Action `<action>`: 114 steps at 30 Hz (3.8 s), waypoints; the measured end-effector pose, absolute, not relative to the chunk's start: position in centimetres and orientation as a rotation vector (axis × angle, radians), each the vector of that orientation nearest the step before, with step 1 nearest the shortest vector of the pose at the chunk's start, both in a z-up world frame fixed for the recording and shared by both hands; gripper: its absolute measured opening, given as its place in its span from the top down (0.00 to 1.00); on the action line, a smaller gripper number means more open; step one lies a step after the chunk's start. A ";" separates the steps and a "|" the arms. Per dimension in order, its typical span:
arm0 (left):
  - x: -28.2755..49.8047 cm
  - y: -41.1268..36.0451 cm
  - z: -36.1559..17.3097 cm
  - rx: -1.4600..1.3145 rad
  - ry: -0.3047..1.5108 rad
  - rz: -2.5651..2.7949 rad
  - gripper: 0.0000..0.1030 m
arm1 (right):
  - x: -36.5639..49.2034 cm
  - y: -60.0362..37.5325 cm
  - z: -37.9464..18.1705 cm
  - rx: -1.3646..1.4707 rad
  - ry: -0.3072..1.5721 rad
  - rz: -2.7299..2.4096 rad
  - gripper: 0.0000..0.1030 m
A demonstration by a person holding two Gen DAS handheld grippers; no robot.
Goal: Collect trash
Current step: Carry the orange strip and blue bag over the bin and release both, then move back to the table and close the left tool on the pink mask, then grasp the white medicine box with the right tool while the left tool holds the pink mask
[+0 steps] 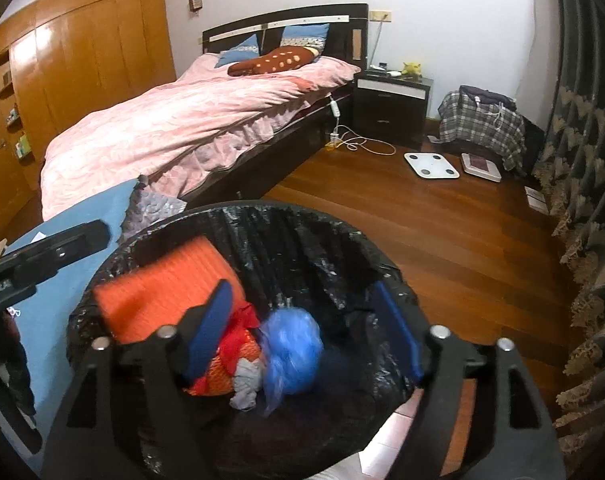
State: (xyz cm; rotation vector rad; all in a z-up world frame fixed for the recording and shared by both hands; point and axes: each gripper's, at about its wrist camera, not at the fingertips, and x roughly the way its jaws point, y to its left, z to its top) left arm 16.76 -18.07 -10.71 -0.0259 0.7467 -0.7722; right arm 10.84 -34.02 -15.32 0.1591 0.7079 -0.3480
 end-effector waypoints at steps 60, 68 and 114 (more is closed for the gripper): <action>18.1 18.9 -20.1 -0.128 0.887 0.000 0.38 | 26.3 -2.1 -19.7 -0.029 0.799 0.157 0.05; 18.4 19.1 -19.9 -0.163 0.872 -0.025 0.60 | 26.9 -1.1 -20.3 -0.038 0.812 0.166 0.05; 23.4 25.3 -19.2 -0.157 0.826 0.053 0.73 | 34.0 3.6 -20.5 -0.012 0.824 0.164 0.05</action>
